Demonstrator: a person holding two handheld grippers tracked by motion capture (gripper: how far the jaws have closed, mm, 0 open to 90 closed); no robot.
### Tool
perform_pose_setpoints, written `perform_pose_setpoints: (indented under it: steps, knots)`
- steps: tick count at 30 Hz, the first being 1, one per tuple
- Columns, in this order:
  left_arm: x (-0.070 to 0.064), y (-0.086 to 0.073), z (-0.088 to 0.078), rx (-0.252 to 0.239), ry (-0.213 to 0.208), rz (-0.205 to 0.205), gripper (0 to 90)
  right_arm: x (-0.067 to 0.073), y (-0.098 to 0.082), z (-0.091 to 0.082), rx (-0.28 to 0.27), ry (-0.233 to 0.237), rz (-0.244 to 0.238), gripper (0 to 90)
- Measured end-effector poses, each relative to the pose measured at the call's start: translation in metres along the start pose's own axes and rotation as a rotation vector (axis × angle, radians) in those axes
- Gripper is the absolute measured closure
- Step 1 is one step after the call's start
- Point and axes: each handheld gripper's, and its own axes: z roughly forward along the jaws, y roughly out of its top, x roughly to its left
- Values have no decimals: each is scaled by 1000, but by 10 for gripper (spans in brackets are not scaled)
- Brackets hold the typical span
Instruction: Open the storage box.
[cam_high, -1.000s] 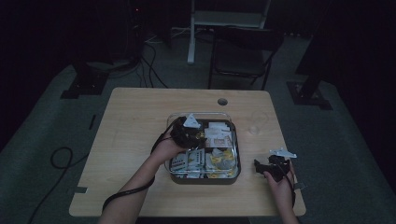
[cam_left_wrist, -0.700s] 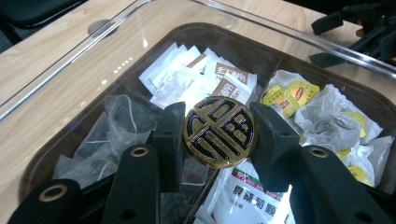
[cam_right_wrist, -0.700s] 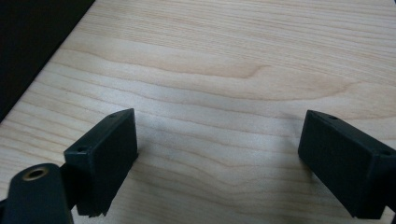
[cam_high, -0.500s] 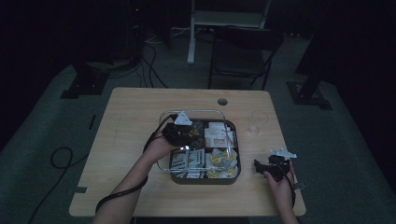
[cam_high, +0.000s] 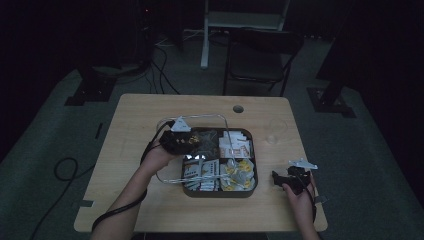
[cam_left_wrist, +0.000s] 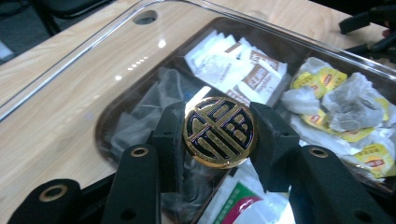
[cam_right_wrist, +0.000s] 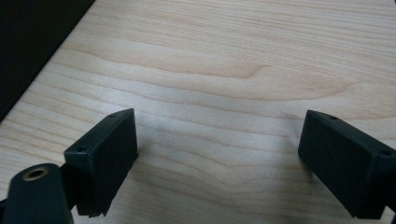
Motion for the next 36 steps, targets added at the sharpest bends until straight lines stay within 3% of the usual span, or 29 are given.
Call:
perform_pose_setpoints:
  steps: [22, 33, 36]
  knots:
    - [28, -28, -30, -10, 72, -70, 596, 0, 0, 0, 0, 0, -2, 114]
    - [42, -45, -51, -12, 125, -101, 596, 0, 0, 0, 0, 0, -1, 114]
    - [48, -51, -57, -20, 149, -126, 596, 0, 0, 0, 0, 0, -1, 114]
